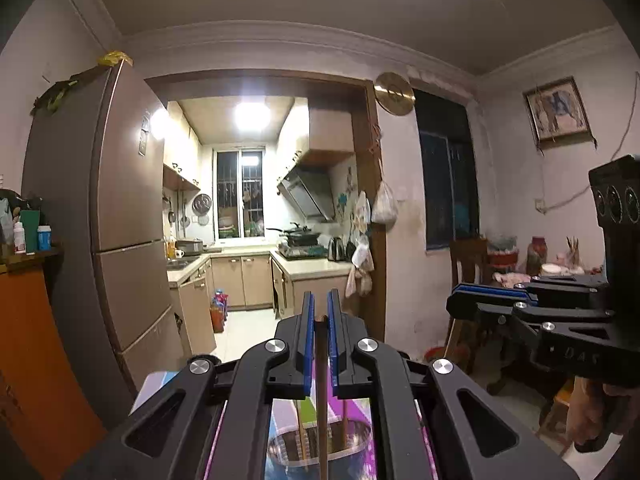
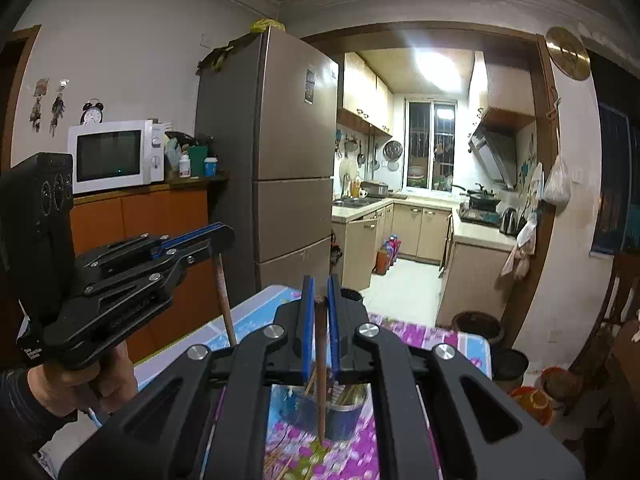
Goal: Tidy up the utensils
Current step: 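Carry the left tool's chopstick into the holder while the right tool lowers its chopstick in, then open the left tool inside the holder while the right tool opens, releasing both chopsticks, then withdraw both tools from the holder back to the loose chopsticks, then grasp a chopstick with the left tool while the right tool grasps another chopstick, then lift the left tool's chopstick toward the holder while the right tool carries its chopstick there, then lower the left tool's chopstick into the holder while the right tool lowers its chopstick in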
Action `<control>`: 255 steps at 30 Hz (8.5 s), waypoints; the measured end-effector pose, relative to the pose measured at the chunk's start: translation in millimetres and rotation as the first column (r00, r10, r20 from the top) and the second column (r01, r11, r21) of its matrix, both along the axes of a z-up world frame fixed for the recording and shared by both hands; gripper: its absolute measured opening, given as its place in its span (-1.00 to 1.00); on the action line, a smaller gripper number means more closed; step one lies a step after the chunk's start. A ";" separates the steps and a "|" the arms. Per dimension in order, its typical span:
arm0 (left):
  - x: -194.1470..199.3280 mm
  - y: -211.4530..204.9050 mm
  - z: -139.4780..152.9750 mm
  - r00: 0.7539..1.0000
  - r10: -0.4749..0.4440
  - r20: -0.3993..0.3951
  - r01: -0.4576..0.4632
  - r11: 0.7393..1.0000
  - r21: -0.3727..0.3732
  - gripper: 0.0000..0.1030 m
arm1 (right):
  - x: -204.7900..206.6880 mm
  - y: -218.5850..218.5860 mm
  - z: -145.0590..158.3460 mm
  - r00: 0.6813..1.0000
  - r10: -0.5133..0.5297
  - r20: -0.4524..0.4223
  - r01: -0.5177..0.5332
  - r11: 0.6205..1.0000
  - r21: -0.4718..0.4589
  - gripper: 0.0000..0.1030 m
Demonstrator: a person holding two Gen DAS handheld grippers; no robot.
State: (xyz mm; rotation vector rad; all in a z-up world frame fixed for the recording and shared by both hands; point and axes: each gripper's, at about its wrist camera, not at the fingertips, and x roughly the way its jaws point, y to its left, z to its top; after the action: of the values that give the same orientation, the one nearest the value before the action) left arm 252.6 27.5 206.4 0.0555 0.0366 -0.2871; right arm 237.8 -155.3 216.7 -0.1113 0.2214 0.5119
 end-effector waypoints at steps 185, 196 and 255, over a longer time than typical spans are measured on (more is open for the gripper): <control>-130.9 -20.7 -178.9 0.996 -0.050 -0.077 0.048 0.999 -0.025 -0.85 | -123.4 -21.4 -167.2 0.999 -0.036 -0.004 0.036 0.998 -0.050 -0.90; -117.0 -19.6 -176.4 0.994 -0.051 -0.099 0.050 0.999 -0.012 -0.85 | -112.0 -13.9 -159.3 1.000 -0.021 -0.017 0.020 0.998 -0.055 -0.90; 90.9 6.2 -18.9 0.989 0.079 -0.124 -0.079 0.997 0.006 -0.85 | 103.1 8.4 -24.0 0.999 -0.047 -0.027 0.048 0.998 0.040 -0.90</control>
State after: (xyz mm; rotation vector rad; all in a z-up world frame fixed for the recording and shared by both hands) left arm 343.4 33.7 187.5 0.0374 0.1626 -0.2110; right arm 340.9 -146.9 192.7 -0.0601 0.2382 0.4704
